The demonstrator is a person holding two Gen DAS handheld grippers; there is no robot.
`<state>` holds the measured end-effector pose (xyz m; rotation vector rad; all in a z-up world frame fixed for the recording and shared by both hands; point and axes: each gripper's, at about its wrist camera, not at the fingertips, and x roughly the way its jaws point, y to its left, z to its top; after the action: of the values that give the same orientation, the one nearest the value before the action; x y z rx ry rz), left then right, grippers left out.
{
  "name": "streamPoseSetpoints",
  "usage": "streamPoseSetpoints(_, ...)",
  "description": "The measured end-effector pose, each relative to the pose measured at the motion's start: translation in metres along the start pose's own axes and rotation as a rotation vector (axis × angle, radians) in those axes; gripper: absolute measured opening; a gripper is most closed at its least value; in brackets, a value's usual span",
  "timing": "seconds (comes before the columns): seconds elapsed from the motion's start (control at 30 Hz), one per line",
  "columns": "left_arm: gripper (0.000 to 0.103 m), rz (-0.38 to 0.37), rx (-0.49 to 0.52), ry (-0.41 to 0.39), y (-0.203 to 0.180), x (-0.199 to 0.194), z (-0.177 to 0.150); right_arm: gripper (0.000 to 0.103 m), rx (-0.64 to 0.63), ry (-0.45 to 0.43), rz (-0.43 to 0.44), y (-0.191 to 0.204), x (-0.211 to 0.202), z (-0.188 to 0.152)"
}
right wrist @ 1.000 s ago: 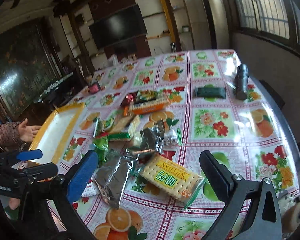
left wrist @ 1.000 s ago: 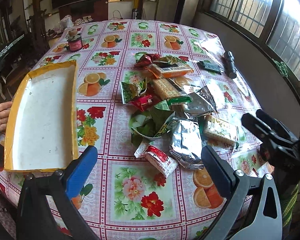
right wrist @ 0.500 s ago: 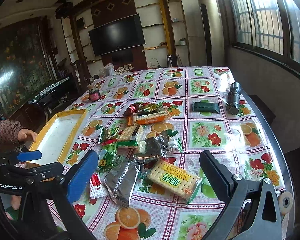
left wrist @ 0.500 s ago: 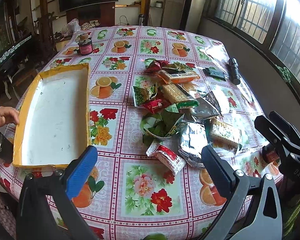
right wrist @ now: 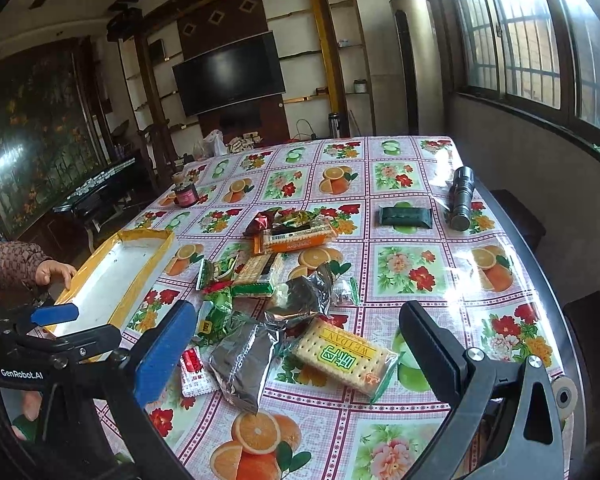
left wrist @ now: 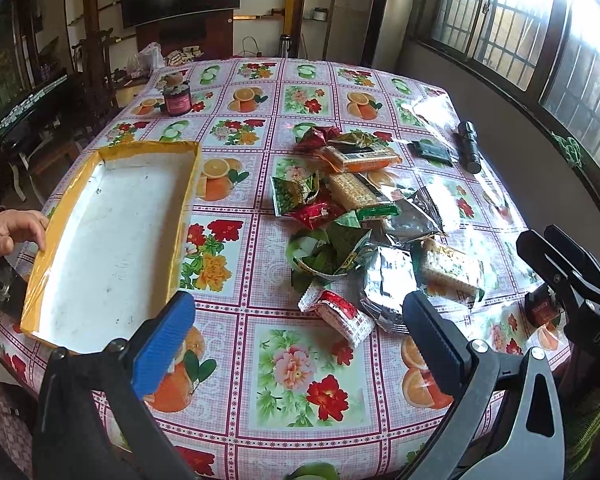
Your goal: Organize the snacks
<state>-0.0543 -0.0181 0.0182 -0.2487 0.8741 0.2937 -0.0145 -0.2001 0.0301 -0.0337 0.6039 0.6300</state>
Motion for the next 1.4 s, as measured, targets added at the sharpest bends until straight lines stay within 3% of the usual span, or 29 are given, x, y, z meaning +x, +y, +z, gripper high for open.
streamPoseSetpoints(0.87, 0.103, 0.079, 0.046, -0.059, -0.01, -0.007, -0.002, 0.102, -0.006, 0.014, 0.018, 0.005, 0.0, -0.005)
streamPoseSetpoints(1.27, 0.103, 0.088, 0.046, -0.055, -0.011, -0.005, -0.004, 0.102, -0.01, 0.015, 0.018, 0.005, 0.002, -0.006)
streamPoseSetpoints(1.4, 0.103, 0.06, 0.058, -0.007, -0.008, 0.008, -0.012, 0.102, -0.027, 0.038, 0.031, 0.004, 0.007, -0.011)
